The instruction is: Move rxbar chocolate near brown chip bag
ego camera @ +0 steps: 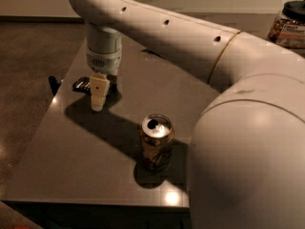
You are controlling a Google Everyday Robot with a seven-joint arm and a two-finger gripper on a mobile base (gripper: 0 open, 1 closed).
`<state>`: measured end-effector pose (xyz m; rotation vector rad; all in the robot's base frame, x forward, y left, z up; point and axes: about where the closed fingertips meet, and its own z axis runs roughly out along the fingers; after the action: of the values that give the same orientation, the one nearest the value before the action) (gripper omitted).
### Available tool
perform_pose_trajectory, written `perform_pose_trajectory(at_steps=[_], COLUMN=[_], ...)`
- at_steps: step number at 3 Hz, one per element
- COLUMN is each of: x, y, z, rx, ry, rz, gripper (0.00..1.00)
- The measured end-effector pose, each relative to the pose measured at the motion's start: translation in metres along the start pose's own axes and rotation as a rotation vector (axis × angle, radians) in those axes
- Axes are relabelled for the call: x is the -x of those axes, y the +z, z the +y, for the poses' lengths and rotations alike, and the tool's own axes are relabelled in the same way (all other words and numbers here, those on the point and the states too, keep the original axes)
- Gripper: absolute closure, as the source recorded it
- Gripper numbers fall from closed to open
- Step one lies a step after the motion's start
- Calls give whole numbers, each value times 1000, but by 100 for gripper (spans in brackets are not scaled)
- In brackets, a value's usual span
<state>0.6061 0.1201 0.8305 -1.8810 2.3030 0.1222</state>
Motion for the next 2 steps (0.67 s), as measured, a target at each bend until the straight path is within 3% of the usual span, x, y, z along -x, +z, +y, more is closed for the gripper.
perform_pose_trajectory(at_steps=[1,2], x=[-1,1], y=[2,-8], z=[-6,-7], rx=[21,21], ry=[14,15], rz=[4,3], gripper=[40,72])
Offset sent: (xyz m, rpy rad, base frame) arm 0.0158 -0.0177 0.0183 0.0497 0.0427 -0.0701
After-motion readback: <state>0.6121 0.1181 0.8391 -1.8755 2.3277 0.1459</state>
